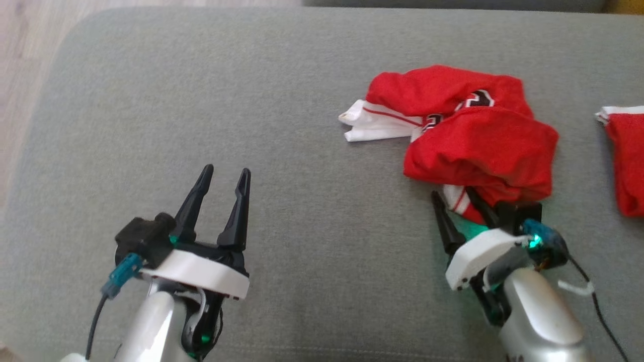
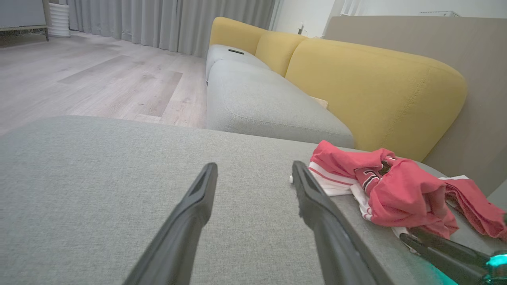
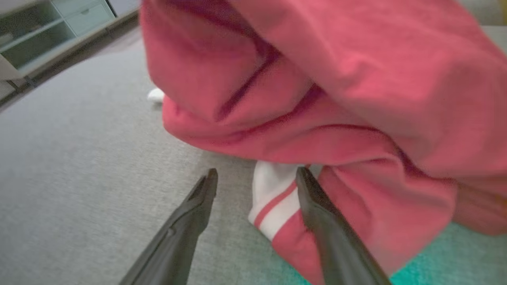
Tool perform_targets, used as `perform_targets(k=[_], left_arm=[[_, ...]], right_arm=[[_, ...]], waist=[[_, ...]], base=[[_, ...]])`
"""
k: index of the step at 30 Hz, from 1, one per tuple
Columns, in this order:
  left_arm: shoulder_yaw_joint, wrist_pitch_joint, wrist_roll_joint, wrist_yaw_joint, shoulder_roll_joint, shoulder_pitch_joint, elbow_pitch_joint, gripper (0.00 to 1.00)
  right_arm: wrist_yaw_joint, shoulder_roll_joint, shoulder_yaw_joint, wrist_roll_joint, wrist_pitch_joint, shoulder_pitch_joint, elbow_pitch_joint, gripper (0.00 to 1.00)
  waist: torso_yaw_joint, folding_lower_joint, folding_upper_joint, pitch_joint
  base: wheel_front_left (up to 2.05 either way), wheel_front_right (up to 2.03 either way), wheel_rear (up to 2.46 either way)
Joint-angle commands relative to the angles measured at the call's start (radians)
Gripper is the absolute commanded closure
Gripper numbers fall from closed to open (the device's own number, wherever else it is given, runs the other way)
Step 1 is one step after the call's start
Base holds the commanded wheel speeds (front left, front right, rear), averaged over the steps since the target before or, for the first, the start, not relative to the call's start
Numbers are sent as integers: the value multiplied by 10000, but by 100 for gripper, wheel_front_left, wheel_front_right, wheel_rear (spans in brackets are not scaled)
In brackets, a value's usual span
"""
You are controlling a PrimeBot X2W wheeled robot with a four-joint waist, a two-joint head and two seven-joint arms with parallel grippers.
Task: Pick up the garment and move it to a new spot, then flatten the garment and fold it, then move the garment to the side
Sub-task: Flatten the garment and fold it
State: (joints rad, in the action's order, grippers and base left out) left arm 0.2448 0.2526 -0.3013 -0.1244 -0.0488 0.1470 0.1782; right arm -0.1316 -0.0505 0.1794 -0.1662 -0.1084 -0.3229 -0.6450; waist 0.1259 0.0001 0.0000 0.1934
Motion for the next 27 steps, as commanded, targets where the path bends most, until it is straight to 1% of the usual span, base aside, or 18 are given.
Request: perform_targets(k=[1,5,8,9,10,15,18,19,21,24,27], left_arm=[[-258,91,-58,-51,-17,410,-327,0],[-187,91,-152,-55,-16,454,-342,0],[-159,91,-197,-56,-16,470,-343,0],[-154,91,-207,-57,-16,471,-339,0],[-154,91,-212,-57,-16,472,-335,0],[-214,91,-210,-58,-15,485,-281,0],[-226,91,-224,-59,-15,497,-253,0],[-211,91,-249,-60,-15,493,-242,0],[-190,91,-260,-60,-15,481,-237,0],[-201,91,-243,-60,-15,444,-240,0],[-264,91,-188,-61,-15,399,-240,0]], right_arm=[[9,3,-23,300,65,-413,-66,0],[9,3,-310,703,221,-919,-825,0],[9,3,-472,797,514,-1234,-1423,0],[9,3,-489,788,582,-1329,-1588,66],[9,3,-470,757,619,-1415,-1727,100],[9,3,23,344,444,-1677,-1902,100],[9,3,825,-276,64,-1809,-1653,100],[9,3,1342,-740,-264,-1921,-1342,100],[9,3,1876,-1215,-589,-2060,-941,100],[9,3,2670,-1808,-949,-2311,-277,100],[9,3,3359,-2115,-1220,-2580,383,100]], waist=[[164,-1,0,124],[323,-1,0,246],[369,-1,0,292],[373,-1,0,299],[372,-1,0,302],[297,-1,0,251],[222,-1,0,143],[189,-1,0,47],[174,-1,0,-45],[174,-1,0,-170],[207,-1,0,-272]], base=[[0,0,0],[0,0,0],[0,0,0],[0,0,0],[0,0,0],[0,0,0],[0,0,0],[0,0,0],[0,0,0],[0,0,0],[0,0,0]])
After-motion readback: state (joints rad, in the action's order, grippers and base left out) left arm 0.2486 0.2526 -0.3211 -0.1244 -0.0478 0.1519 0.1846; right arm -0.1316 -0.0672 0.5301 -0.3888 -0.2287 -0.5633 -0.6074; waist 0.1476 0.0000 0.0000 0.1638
